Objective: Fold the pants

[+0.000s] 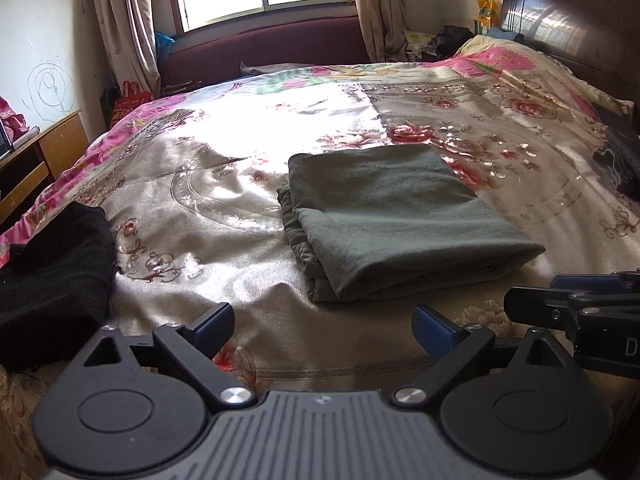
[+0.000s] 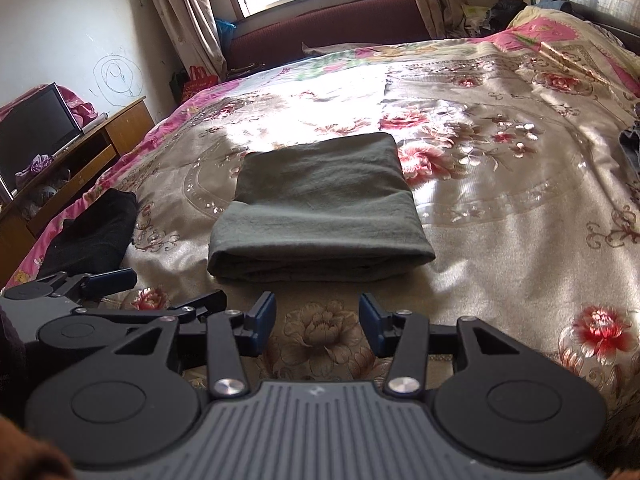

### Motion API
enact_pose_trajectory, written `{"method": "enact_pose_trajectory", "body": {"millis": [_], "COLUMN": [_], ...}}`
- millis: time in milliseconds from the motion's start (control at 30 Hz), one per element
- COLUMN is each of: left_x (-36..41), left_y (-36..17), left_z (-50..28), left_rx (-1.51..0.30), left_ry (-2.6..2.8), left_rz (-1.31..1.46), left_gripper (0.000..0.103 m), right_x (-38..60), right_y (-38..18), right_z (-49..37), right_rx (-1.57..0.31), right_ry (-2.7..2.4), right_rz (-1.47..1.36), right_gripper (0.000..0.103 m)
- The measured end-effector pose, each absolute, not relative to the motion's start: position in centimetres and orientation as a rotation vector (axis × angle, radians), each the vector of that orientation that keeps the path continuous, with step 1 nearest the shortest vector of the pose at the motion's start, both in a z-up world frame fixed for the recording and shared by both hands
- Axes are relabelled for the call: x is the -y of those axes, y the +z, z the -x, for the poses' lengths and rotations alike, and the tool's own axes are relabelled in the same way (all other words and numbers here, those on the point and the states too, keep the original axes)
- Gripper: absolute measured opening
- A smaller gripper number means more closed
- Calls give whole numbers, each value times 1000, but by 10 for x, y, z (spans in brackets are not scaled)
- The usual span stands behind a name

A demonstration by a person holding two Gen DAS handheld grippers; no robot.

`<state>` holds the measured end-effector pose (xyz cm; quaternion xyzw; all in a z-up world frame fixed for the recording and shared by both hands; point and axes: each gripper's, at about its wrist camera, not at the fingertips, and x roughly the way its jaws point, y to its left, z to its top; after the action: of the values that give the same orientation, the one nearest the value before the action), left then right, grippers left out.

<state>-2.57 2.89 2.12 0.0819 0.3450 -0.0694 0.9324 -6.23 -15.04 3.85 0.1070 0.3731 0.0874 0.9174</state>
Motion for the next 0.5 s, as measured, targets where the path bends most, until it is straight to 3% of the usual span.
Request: {"method": "enact_pose_trajectory", "body": {"millis": [500], "left_x": [-28], "left_y": [4], "left_z": [29], "left_rx": [-755], "left_ry": [-137], "left_rz": [-168], "left_gripper": [103], "right_x": [150], "right_y": [18], "right_z": [67], "right_rx": [-811], "right_ry": [163], "right_rz": [-211], "right_gripper": [47]}}
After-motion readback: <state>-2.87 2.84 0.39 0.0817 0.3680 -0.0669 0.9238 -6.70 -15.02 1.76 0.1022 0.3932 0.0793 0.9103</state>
